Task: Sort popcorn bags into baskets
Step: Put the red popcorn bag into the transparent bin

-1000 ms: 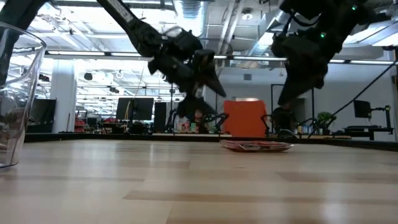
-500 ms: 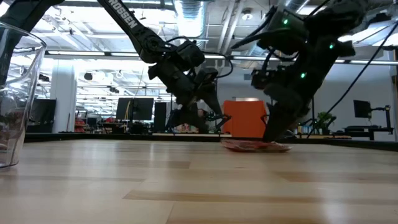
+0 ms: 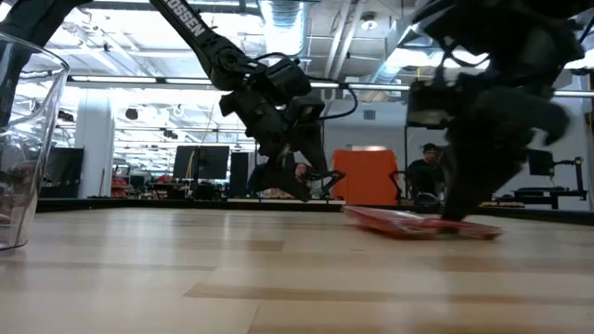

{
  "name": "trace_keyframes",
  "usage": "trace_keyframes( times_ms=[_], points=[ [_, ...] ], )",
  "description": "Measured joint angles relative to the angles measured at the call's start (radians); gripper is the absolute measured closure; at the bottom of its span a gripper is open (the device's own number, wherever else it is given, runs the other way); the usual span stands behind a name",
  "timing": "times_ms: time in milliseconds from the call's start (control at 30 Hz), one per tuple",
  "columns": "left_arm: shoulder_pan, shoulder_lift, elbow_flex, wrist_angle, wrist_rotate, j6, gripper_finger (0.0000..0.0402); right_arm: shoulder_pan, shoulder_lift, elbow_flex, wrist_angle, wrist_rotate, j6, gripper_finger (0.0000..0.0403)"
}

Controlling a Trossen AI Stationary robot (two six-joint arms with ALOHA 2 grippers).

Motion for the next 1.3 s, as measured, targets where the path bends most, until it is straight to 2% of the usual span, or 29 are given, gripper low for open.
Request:
trace_keyframes(
  times_ms=[267, 533, 700, 967, 1300],
  points=[
    [-0.076, 0.023, 0.000, 0.092, -0.047, -0.011, 0.0139, 0.008, -0.012, -0.001, -0.050, 0.006, -0.180, 0.0379],
    [-0.078, 0.154, 0.003, 0.231, 0.068, -0.174, 0.0139, -0.002, -0.005, -0.002, -0.048, 0.010, -0.243, 0.0393],
    [-0.082, 0.172, 0.003, 0.319, 0.068, -0.254, 0.0139, 0.001, -0.004, -0.003, -0.046, 0.018, -0.261, 0.0379],
    [-0.107, 0.179, 0.006, 0.330, 0.038, -0.252, 0.0139, -0.051, -0.004, -0.004, -0.025, 0.019, -0.380, 0.0392],
    [-0.123, 0.181, 0.007, 0.339, 0.038, -0.248, 0.0141, -0.156, -0.003, -0.005, 0.054, 0.010, -0.508, 0.0382]
  ],
)
